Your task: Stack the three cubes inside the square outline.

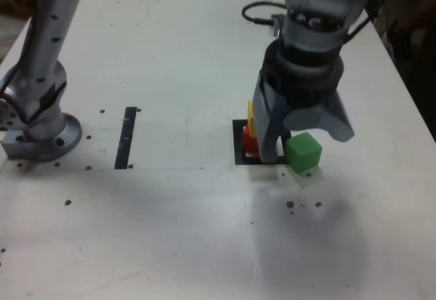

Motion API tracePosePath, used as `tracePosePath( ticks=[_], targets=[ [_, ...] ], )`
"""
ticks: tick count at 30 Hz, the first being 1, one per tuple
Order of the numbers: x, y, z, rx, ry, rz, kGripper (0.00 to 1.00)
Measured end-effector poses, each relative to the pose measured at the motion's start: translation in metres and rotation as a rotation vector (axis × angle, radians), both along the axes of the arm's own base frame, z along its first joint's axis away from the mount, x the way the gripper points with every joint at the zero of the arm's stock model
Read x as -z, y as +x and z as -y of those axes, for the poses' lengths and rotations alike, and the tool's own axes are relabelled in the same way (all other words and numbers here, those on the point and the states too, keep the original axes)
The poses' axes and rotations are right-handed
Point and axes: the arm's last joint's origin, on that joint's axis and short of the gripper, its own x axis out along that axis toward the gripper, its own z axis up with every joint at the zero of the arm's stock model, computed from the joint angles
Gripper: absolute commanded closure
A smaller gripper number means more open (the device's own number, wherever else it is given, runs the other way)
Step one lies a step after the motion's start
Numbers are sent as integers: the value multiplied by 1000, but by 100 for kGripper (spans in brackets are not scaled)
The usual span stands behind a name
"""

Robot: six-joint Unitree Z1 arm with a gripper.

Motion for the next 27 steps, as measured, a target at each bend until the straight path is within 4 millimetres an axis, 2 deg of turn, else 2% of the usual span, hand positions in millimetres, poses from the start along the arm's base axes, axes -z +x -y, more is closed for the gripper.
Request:
tracePosePath(
  ticks=[7,12,22,27],
  targets=[
    [29,2,2,-67,-40,25,1],
    [36,8,-2,-98,-45,37,1],
    [47,28,-29,-187,-41,37,4],
    [52,32,-32,-198,-48,30,7]
  ],
)
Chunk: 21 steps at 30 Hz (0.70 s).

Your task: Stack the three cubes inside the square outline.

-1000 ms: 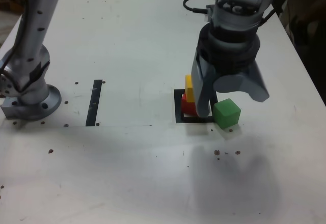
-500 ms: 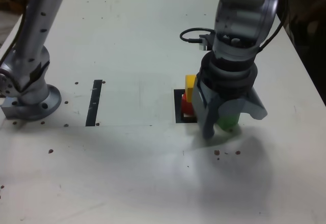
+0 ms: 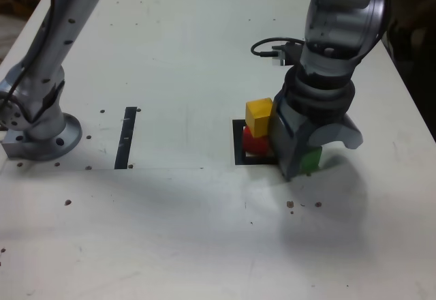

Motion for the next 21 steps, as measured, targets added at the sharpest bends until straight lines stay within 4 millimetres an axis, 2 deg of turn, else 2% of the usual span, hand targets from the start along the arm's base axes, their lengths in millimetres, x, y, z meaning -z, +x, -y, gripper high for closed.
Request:
tracePosePath(
  ticks=[8,18,21],
  targets=[
    [5,0,-8,-18,-18,-31,22],
    [5,2,-11,-25,-20,-35,56],
    [5,4,-11,-25,-19,-27,63]
  ],
)
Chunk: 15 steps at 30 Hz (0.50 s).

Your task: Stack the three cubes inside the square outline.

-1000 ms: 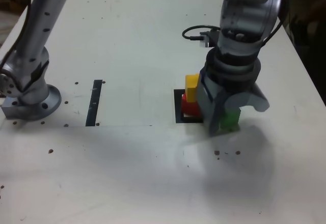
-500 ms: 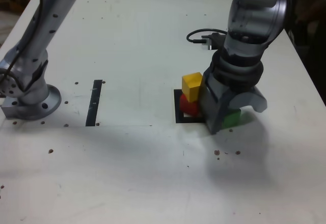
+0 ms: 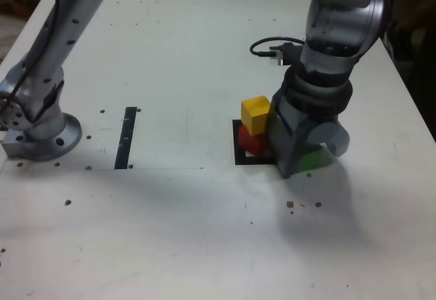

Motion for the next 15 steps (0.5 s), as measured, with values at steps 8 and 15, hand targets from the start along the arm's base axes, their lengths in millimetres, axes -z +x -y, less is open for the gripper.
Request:
tracePosePath(
  ticks=[8,15],
  targets=[
    [3,4,1,0,-8,22,72],
    [1,4,0,3,15,18,86]
  ],
)
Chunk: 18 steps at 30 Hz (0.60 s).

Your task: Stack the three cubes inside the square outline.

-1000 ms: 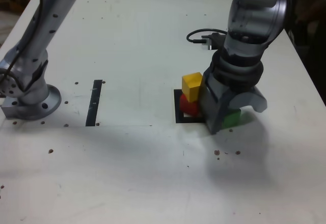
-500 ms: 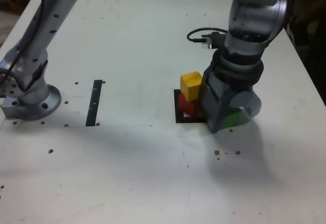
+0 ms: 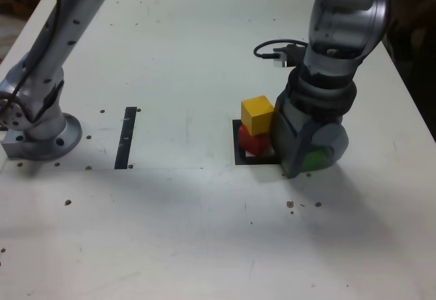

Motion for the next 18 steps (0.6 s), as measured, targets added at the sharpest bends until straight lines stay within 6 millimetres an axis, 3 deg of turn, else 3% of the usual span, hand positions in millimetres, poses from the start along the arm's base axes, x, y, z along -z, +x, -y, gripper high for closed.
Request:
tracePosePath(
  ticks=[4,11,14,18],
  targets=[
    [-18,4,2,29,10,9,86],
    [-58,5,25,164,4,8,86],
    [-80,1,31,240,9,5,86],
    [-118,-16,23,292,29,35,86]
  ],
)
